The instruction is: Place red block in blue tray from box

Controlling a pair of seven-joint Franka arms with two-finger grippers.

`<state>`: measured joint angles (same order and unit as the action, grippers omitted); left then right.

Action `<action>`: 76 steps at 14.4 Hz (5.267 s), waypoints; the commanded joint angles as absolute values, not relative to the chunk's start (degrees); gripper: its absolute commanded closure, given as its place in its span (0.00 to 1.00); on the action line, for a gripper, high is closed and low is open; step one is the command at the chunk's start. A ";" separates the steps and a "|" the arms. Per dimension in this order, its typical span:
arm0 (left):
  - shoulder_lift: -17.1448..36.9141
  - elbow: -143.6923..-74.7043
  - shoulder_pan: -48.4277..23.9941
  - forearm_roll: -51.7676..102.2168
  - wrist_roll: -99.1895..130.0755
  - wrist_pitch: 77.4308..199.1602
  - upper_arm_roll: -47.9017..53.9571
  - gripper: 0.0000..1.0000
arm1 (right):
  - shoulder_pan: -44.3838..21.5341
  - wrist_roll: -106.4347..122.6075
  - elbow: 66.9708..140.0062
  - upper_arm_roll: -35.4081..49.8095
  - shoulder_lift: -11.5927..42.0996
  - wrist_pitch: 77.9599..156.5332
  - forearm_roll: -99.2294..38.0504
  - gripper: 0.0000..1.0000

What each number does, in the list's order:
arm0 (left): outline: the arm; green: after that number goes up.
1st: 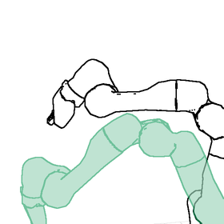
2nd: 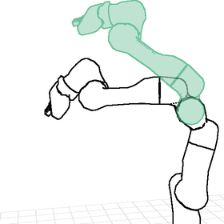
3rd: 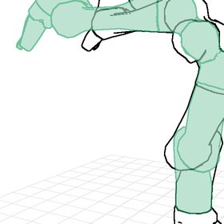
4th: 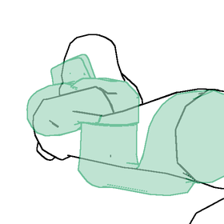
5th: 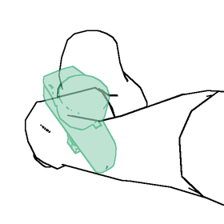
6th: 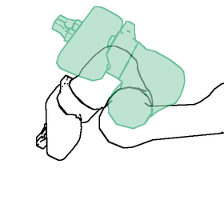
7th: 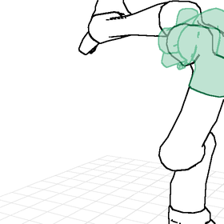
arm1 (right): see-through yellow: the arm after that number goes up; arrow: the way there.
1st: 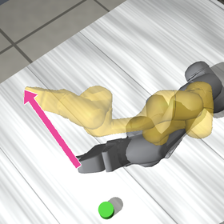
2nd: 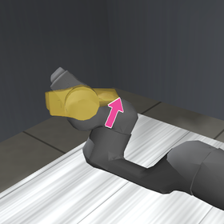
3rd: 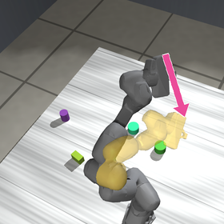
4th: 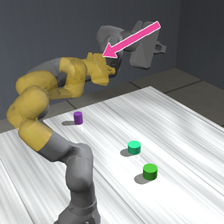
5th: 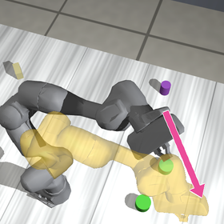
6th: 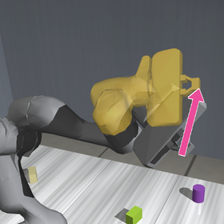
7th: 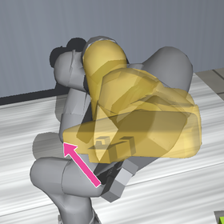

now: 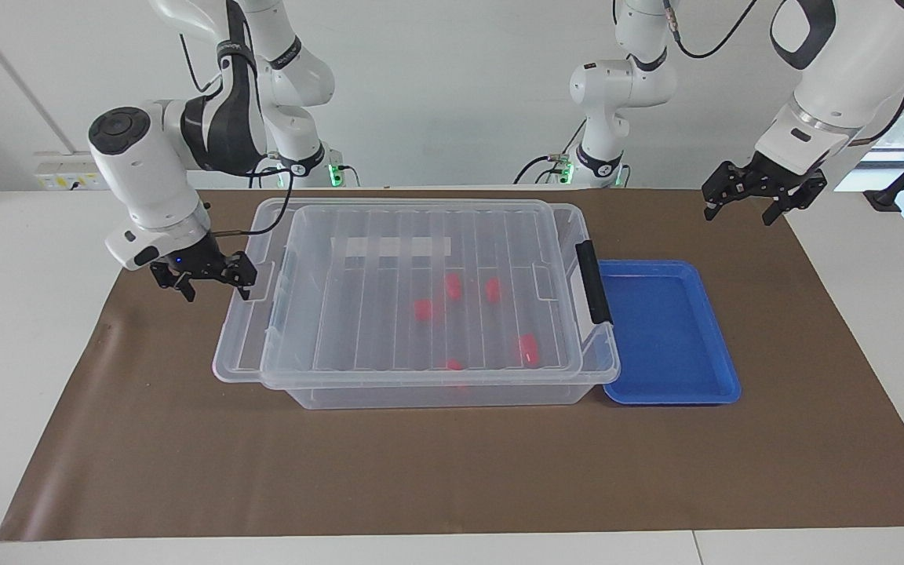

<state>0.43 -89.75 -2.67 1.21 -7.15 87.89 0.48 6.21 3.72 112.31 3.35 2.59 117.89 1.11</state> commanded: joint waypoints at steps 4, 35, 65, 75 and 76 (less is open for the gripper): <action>-1.23 -90.79 -3.25 0.26 -7.21 87.45 0.26 0.00 | 10.19 10.09 113.38 3.87 1.58 119.18 0.53 0.00; 10.89 -98.00 -27.68 -0.97 33.92 113.90 0.53 0.00 | 22.41 28.21 110.65 3.52 2.64 118.39 0.53 0.00; 22.41 -110.04 -29.62 -2.37 41.13 144.41 0.53 1.00 | 12.30 15.38 91.67 4.13 0.88 92.20 0.53 0.00; 7.84 -108.20 -28.30 -2.29 39.90 127.73 0.18 1.00 | 13.53 18.17 95.96 3.78 -0.96 96.22 0.70 0.35; 6.17 -107.76 -28.30 -2.29 39.82 124.92 0.09 1.00 | 15.28 21.24 98.41 3.61 -1.58 99.29 0.62 0.82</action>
